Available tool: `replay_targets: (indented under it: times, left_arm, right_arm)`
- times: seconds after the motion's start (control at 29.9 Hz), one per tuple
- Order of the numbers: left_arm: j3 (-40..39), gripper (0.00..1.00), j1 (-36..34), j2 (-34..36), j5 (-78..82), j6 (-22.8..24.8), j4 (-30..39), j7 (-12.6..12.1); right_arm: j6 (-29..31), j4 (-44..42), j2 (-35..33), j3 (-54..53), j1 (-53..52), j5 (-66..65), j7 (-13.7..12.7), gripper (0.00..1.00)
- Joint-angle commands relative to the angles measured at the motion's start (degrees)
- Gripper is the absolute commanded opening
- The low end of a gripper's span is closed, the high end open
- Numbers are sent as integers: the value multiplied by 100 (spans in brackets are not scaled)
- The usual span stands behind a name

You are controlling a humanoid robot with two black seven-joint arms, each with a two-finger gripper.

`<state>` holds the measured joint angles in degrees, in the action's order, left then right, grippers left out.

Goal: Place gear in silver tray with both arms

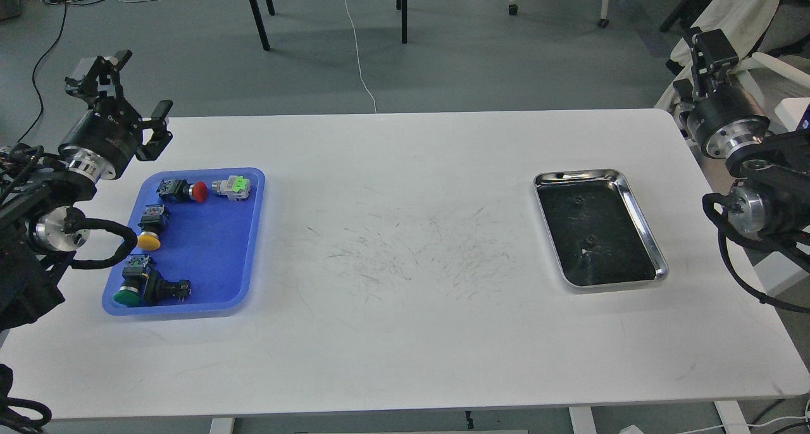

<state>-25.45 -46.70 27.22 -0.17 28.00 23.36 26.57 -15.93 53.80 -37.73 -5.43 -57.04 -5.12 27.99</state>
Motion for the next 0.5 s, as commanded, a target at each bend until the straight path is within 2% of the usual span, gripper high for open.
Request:
replay_targets:
  times: [0.0, 0.07, 0.33, 0.47]
  left_arm:
    - [-74, 99, 3, -94, -150, 0, 54, -144]
    - [-83, 99, 11, -94, -185, 0, 63, -152]
    - [-83, 99, 20, -112, -291, 0, 116, -144]
    - [-92, 99, 20, -112, -299, 0, 125, -144]
  right_arm:
    - [-129, 78, 143, -213, 17, -7, 1, 99]
    - [-261, 52, 257, -196, 17, -7, 1, 99]
    - [-191, 149, 547, -239, 122, 63, 1, 99]
    - [80, 245, 618, -397, 167, 755, 1, 99]
